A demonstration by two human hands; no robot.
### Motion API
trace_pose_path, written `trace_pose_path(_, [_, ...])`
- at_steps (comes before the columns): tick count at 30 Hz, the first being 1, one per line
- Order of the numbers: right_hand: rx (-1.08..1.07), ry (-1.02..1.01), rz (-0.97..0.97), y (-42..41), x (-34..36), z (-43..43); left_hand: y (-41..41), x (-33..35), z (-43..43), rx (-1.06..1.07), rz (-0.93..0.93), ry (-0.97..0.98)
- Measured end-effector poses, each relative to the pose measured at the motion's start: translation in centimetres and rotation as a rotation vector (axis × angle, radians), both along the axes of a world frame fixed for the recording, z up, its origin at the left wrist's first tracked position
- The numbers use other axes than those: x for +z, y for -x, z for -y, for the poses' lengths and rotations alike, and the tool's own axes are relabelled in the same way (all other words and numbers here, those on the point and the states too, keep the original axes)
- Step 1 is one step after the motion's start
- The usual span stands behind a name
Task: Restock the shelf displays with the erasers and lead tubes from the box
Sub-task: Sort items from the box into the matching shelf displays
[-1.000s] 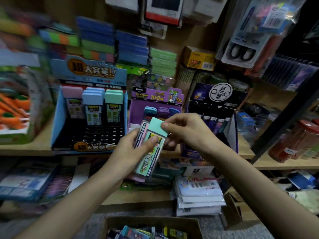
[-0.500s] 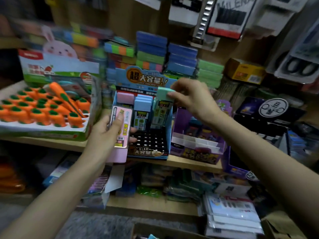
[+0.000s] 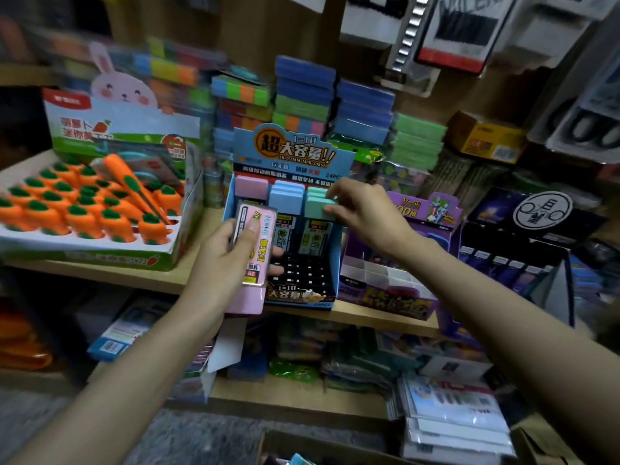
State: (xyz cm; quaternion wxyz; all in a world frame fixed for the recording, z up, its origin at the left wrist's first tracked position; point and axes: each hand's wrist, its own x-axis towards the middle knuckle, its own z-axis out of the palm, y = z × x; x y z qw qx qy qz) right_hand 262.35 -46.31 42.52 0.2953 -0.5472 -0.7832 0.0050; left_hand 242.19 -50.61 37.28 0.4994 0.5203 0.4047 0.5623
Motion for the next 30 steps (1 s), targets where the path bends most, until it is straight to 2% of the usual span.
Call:
trace_pose_path(6, [-0.069, -0.120, 0.150, 0.7, -0.6, 0.0, -0.1, -0.3, -0.2, 0.057, -0.009, -0.042])
trace_pose_path(9, [-0.095, -0.076, 0.215, 0.9, 0.1, 0.4, 0.1, 0.0, -0.1, 0.043, 0.062, -0.019])
trace_pose_path(11, [-0.105, -0.103, 0.180, 1.3, 0.3, 1.3, 0.4, 0.3, -0.3, 0.064, 0.121, 0.009])
trace_pose_path(14, [-0.080, -0.099, -0.103, 2.9, -0.5, 3.8, 0.9, 0.9, -0.6, 0.154, 0.209, 0.022])
trace_pose_path(15, [-0.067, 0.003, -0.235, 3.6, -1.0, 4.7, 1.0, 1.1, -0.7, 0.174, 0.275, 0.033])
trace_pose_path(17, [-0.009, 0.336, -0.548, 5.3, -2.1, 6.2, 1.4, 1.6, -0.8, 0.193, 0.420, 0.056])
trace_pose_path(19, [0.085, 0.593, -0.880, 7.0, -3.2, 6.8, 1.6, 1.9, -0.8, 0.194, 0.487, 0.072])
trace_pose_path(23, [0.126, 0.490, -1.198, 9.0, -3.4, 6.3, 2.2, 1.9, -0.7, 0.116, 0.526, 0.062])
trace_pose_path(26, [0.114, 0.354, -1.246, 8.8, -1.4, 4.6, 3.6, 1.6, -1.1, 0.035, 0.390, 0.030])
trace_pose_path(27, [0.107, 0.314, -1.203, 8.6, -0.5, 3.8, 4.1, 1.3, -1.3, 0.039, 0.263, 0.011])
trace_pose_path(30, [0.091, 0.179, -0.962, 8.2, 1.8, 1.4, 5.2, -0.3, -2.1, 0.180, -0.346, -0.122])
